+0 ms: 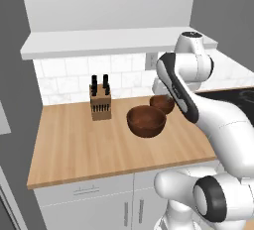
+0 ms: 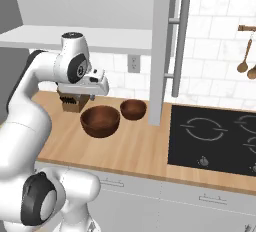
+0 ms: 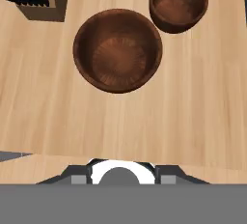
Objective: Pick up the bowls on the counter and stack them on top of one another in the open cabinet. Place the smaller bowl on top of the larger bowl.
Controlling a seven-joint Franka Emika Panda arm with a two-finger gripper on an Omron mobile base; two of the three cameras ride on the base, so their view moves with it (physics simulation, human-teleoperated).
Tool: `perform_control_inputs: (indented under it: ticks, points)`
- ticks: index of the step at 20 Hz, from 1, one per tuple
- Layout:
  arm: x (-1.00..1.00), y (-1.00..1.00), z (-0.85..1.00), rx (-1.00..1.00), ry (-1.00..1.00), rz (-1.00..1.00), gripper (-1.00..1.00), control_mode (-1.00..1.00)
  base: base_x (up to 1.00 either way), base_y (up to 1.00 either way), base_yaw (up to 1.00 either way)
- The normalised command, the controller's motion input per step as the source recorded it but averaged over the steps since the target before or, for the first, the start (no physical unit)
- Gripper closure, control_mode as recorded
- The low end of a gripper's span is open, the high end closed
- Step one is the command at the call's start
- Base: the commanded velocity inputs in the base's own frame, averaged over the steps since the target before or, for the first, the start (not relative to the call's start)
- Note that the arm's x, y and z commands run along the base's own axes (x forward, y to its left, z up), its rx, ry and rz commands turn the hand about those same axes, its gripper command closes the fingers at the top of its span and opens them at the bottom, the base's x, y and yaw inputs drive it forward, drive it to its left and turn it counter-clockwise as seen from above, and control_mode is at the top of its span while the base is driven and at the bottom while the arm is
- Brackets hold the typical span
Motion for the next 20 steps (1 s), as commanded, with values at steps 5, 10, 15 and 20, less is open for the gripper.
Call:
perform_control_inputs:
  ticks: [5,10,15,20]
  points:
    - [-0.1,-0.66,-0.46,0.15,-0.05,-0.07,-1.0,-1.0,0.0,0.0,0.0]
    - [0.03,-1.0,-0.46,0.21,-0.01,-0.21,-1.0,-1.0,0.0,0.0,0.0]
    - [0.47,-0.5,-0.22,0.11,-0.04,0.02,-1.0,-1.0,0.0,0.0,0.0]
    - [0.67,-0.07,-0.13,0.05,0.03,0.01,-1.0,-1.0,0.0,0.0,0.0]
